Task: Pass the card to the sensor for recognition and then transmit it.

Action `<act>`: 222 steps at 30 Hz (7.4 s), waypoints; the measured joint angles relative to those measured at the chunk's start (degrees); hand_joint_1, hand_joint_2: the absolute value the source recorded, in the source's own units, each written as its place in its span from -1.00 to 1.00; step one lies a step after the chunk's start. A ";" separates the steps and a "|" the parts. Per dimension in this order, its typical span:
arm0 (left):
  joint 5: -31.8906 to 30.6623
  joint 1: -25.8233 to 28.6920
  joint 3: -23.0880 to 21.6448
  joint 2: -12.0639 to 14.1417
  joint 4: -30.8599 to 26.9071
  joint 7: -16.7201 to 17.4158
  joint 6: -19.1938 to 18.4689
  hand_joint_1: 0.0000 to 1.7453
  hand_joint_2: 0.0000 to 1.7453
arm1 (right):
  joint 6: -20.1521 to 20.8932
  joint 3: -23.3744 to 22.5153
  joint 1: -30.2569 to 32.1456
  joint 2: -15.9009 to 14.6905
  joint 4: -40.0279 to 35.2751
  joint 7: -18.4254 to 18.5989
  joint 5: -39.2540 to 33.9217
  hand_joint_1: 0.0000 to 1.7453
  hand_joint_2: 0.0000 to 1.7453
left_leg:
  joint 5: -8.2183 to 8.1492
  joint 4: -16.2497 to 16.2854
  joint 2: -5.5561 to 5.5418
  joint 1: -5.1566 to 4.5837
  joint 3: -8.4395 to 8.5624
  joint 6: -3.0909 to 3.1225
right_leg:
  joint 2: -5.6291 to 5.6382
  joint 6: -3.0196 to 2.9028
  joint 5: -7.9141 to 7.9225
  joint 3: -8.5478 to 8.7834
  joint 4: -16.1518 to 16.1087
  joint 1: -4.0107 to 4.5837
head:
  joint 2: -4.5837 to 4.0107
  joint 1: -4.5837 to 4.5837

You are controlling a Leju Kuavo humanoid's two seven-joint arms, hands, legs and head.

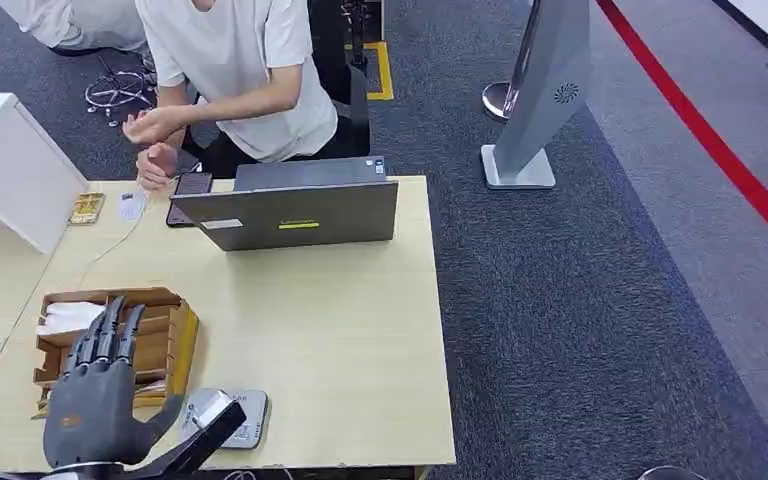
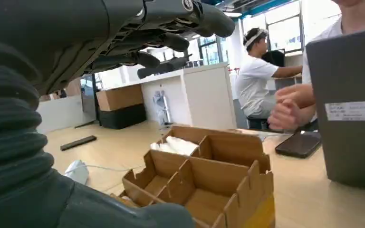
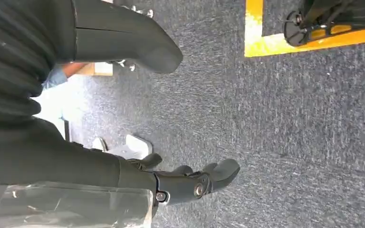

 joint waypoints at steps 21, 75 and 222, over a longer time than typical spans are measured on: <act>0.00 1.93 13.68 -4.33 -0.24 -0.15 -1.27 -1.00 1.00 | -1.49 8.52 6.23 0.96 -9.20 5.38 -4.04 -1.00 1.00 | 0.00 -0.04 -0.07 0.00 0.05 0.00 | -0.11 -0.02 -0.04 0.11 -0.01 0.00 | 0.00 -0.04; 0.00 -5.80 15.43 -3.32 16.18 4.85 0.77 -1.00 1.00 | 2.67 10.93 7.19 0.96 -11.54 5.33 -0.70 -1.00 1.00 | 0.00 -0.04 -0.06 0.00 0.13 0.00 | -0.11 -0.02 -0.03 0.15 -0.01 0.00 | 0.00 -0.04; -0.02 -42.44 3.52 15.85 24.72 6.43 -1.31 1.00 1.00 | 7.83 -0.63 2.86 0.96 0.37 -4.30 14.67 -1.00 1.00 | 0.13 -0.07 0.05 0.03 -0.43 -0.01 | 0.11 -0.13 0.16 -0.36 -0.09 0.02 | 0.00 0.02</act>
